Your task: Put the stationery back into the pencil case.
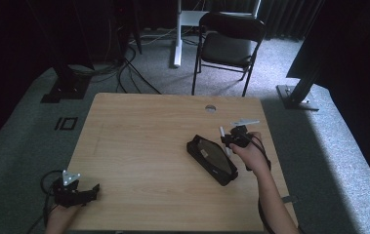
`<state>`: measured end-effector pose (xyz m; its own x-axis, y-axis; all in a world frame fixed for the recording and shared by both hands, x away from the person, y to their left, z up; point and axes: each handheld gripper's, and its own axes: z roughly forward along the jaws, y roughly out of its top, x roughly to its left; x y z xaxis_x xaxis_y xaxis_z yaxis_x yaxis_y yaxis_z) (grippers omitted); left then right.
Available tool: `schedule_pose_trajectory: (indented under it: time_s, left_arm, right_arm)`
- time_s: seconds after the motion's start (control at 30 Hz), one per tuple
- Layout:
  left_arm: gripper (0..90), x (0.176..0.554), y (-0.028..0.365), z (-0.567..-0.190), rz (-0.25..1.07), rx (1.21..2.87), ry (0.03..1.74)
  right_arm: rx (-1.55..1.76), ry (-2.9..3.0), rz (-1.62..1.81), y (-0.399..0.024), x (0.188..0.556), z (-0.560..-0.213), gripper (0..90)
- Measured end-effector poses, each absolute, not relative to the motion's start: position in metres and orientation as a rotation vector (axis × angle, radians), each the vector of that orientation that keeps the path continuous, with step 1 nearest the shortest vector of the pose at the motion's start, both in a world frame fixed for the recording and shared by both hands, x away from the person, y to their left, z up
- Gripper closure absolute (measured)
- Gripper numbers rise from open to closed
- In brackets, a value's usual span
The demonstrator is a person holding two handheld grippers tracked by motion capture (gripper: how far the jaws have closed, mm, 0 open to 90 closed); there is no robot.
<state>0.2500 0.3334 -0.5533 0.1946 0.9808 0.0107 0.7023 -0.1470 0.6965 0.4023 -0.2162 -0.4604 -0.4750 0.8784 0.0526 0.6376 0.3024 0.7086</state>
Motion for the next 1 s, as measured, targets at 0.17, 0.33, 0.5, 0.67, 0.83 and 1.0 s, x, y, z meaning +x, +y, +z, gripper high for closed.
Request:
schedule_pose_trajectory:
  time_s: [0.17, 0.33, 0.5, 0.67, 0.83, 1.0]
  left_arm:
    - [1.2, 0.250, 0.333, -0.553, 0.647, 1.917, 1.567]
    - [1.2, 0.250, 0.333, -0.553, 0.647, 1.917, 1.566]
    - [1.2, 0.250, 0.333, -0.553, 0.647, 1.917, 1.566]
    - [1.2, 0.250, 0.333, -0.553, 0.647, 1.917, 1.566]
    - [1.2, 0.250, 0.333, -0.553, 0.647, 1.917, 1.566]
    - [1.2, 0.250, 0.333, -0.553, 0.647, 1.917, 1.567]
  right_arm:
    - [1.404, 2.208, 0.936, -0.218, 0.411, -0.470, 72.3]
    - [1.437, 2.197, 0.909, -0.219, 0.420, -0.479, 71.5]
    - [1.459, 2.186, 0.871, -0.220, 0.429, -0.487, 71.5]
    - [1.480, 2.178, 0.865, -0.221, 0.438, -0.494, 70.2]
    - [1.495, 2.175, 0.838, -0.220, 0.445, -0.501, 68.8]
    - [1.513, 2.181, 0.793, -0.219, 0.452, -0.514, 68.9]
